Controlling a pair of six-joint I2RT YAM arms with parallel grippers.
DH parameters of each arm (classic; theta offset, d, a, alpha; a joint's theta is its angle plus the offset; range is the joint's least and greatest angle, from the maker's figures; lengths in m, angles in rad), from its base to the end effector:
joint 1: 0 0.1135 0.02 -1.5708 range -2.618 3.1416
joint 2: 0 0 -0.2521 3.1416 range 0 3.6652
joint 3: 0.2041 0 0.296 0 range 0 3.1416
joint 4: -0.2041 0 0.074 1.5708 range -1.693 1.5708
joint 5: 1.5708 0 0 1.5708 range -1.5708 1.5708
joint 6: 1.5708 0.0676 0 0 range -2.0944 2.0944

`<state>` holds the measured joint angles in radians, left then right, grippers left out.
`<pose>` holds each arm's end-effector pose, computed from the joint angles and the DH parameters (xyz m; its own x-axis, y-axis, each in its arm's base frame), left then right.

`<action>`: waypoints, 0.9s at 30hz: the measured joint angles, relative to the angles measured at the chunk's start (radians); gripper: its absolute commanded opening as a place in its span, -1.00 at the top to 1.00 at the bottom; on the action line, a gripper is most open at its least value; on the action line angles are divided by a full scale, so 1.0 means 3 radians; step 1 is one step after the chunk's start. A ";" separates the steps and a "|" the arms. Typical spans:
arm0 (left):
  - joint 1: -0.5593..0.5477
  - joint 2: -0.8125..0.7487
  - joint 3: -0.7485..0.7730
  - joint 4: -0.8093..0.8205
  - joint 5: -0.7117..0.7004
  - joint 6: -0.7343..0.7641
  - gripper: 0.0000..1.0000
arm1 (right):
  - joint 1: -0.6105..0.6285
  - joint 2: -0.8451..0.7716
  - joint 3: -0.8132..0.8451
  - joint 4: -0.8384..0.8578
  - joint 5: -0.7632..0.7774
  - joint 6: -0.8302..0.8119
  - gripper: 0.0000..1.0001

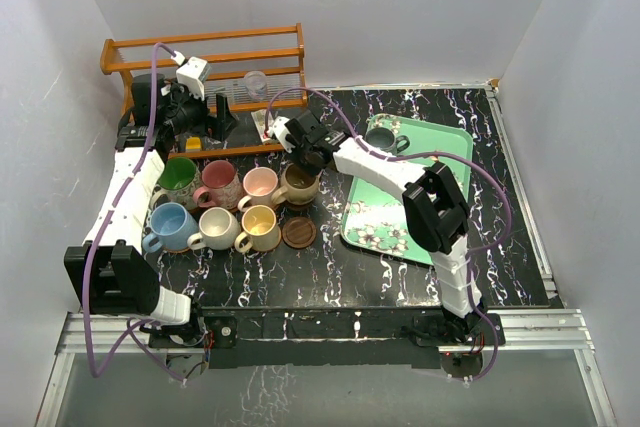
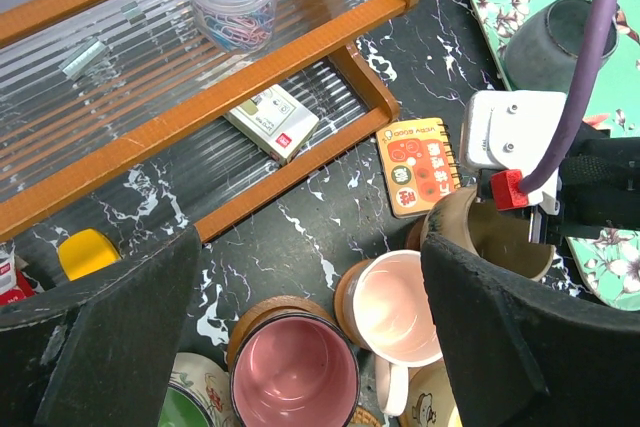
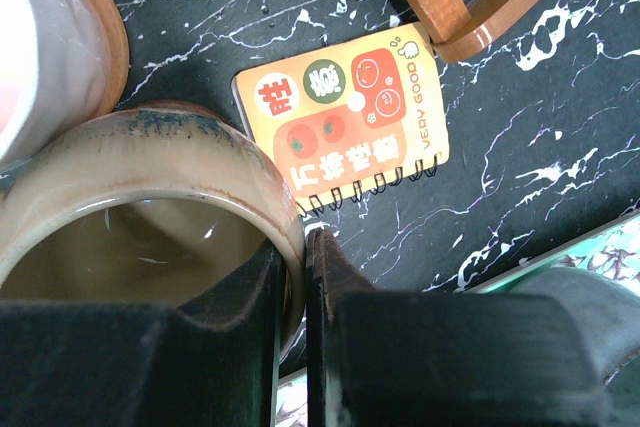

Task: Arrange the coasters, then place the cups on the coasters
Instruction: Place the cup on the coaster.

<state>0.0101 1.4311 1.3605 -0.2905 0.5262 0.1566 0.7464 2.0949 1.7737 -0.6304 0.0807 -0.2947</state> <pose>0.4025 -0.0299 0.3557 -0.2770 0.1321 -0.9517 0.5106 0.8593 -0.0294 0.3871 0.3506 0.1820 -0.3855 -0.7509 -0.5363 -0.7884 0.5700 -0.2314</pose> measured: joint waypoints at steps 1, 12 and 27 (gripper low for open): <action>0.0000 -0.0003 0.0000 -0.0001 0.0000 -0.0001 -0.81 | 0.0003 0.0010 0.0022 -0.0005 0.0001 -0.0005 1.00; 0.0000 -0.0017 -0.0008 0.0000 0.0000 0.0022 -0.81 | 0.0009 0.0159 0.0156 -0.0090 0.0034 -0.0060 1.00; 0.0004 -0.0027 -0.0064 0.0014 0.0000 0.0024 -0.82 | 0.0042 0.0196 0.0254 -0.0237 0.0042 -0.0071 0.90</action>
<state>0.0113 1.4231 1.3415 -0.2863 0.5262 0.1638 0.7589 2.1536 1.8500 -0.7013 0.0933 -0.3161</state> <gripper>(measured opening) 0.910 0.075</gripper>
